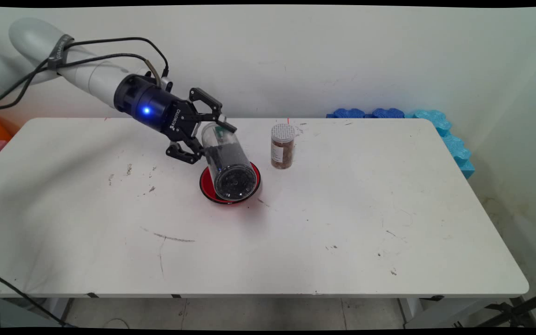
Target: Pour the black seasoning powder in the red bowl
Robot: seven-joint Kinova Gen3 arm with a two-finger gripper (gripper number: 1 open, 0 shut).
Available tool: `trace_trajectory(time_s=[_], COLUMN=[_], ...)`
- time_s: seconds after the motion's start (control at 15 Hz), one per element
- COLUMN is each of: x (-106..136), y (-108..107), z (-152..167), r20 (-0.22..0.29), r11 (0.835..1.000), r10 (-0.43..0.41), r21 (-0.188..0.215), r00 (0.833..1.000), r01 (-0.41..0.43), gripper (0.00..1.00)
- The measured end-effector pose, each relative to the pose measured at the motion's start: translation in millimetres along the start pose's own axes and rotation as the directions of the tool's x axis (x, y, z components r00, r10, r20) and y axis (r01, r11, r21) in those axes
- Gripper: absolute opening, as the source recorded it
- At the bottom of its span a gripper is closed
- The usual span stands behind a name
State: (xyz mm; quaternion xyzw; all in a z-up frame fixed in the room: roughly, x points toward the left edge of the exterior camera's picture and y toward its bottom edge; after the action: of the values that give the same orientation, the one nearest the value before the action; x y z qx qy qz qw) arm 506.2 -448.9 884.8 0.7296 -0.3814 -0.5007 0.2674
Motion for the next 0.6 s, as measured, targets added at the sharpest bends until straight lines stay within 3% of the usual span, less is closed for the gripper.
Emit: trace_trajectory(time_s=[0.6], x=[3.5], y=[1.5], z=[-0.6], r20=[0.016], r11=[1.000], r10=[-0.009], r21=[-0.019], r00=[1.000], r01=[0.009], gripper=[0.00])
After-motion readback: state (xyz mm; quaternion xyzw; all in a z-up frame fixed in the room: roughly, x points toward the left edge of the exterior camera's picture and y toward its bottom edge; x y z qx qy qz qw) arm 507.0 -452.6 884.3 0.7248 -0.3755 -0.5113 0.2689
